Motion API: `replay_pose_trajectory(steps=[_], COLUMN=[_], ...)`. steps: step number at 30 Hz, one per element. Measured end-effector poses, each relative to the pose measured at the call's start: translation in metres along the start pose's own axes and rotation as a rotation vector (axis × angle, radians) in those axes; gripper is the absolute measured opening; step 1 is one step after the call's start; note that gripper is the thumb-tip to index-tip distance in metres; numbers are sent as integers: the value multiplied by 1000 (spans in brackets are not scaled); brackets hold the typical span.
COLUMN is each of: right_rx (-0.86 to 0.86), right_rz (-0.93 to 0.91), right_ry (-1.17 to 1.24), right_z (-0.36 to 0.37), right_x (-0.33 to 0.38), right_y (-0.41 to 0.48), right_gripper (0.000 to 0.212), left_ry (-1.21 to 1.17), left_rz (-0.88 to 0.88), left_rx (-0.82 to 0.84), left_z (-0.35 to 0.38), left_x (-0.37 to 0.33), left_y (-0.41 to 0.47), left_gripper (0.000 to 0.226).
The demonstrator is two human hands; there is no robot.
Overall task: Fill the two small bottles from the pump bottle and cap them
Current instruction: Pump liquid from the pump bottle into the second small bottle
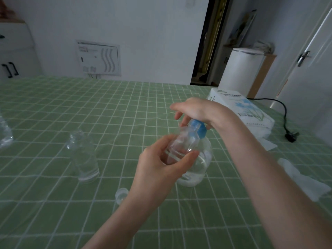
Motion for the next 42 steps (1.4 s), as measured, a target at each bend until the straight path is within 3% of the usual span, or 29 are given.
replay_pose_trajectory(steps=[42], right_rx=[-1], right_rz=[-21], right_ry=[-5], right_z=[-3], right_x=[2], right_y=[2], right_gripper=[45], left_ry=[-42], left_rz=[-9], left_rx=[1], left_z=[1], left_x=[-4], left_y=[1], left_gripper=[18])
Point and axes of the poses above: each hand's wrist, its own y-axis towards the middle knuckle, its own z-axis out of the palm, x = y × z, the point moved 1 cm from there along y, towards the middle knuckle, and after that the axes turned 15 degrees about y, right-handed, at the moved point
